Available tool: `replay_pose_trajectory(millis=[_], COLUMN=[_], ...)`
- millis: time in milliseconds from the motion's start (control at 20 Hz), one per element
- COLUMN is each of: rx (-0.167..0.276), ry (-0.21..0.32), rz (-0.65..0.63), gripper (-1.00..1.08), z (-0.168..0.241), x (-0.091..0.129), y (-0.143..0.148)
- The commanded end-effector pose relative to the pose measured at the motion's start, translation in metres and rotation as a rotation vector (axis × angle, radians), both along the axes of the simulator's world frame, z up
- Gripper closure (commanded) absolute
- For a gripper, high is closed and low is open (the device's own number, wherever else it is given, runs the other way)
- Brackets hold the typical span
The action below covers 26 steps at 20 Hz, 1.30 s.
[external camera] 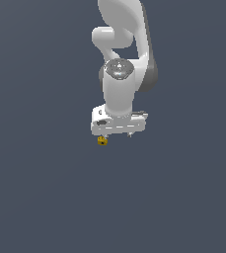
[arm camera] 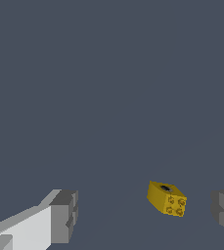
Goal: Pick up the object and move it to a goal position.
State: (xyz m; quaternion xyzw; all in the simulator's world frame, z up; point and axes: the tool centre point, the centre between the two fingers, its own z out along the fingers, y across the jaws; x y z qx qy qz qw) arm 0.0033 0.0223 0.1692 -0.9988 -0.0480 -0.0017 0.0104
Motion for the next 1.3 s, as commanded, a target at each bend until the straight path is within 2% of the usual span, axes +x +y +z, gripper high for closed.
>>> replay_pose_trajectory(millis=[0, 400, 1250], rx=[-0.002, -0.009, -0.022], ry=[0.0, -0.002, -0.002], rz=[0.029, 0.173, 0.602], gripper=[-0.92, -0.92, -0.92], z=[-0.002, -0.014, -0.046], x=[-0.001, -0.007, -0.027], y=[-0.002, -0.013, -0.042])
